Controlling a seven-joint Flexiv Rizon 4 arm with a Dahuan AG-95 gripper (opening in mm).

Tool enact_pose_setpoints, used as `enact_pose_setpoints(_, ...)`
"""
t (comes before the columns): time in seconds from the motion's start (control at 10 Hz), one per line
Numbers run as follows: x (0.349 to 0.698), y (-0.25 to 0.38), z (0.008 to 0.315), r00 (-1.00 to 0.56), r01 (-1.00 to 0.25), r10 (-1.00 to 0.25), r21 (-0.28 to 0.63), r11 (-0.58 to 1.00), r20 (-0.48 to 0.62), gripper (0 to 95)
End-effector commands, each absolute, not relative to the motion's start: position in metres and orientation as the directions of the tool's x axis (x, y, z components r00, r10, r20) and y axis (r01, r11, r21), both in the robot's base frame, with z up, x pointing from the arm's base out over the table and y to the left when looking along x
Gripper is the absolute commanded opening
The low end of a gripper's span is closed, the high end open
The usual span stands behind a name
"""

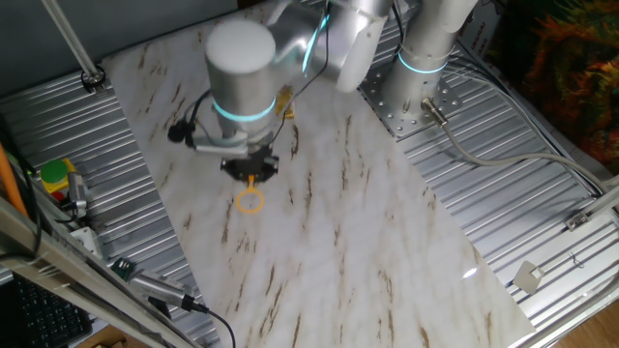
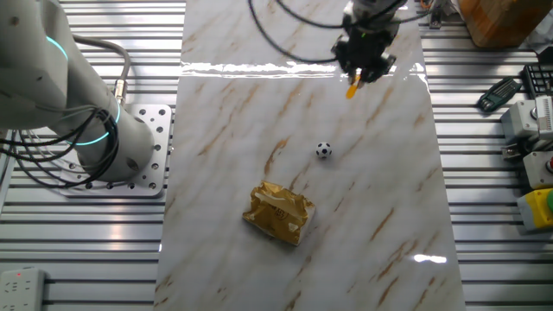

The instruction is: Attach the bubble ring to the ball

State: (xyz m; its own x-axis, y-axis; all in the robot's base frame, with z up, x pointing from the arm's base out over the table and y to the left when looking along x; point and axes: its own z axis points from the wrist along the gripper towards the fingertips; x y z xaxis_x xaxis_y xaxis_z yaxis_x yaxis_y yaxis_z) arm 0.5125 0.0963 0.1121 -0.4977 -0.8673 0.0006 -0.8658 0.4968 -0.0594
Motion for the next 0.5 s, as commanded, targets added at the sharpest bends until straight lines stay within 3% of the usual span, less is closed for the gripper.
enact_pose_setpoints(0.1,0.502,0.077,0.115,-0.482,-0.875,-0.876,-0.058,0.48,0.017,0.0)
enact_pose_setpoints(0.5,0.483,0.039,0.122,-0.453,-0.89,-0.891,-0.057,0.452,0.021,0.0)
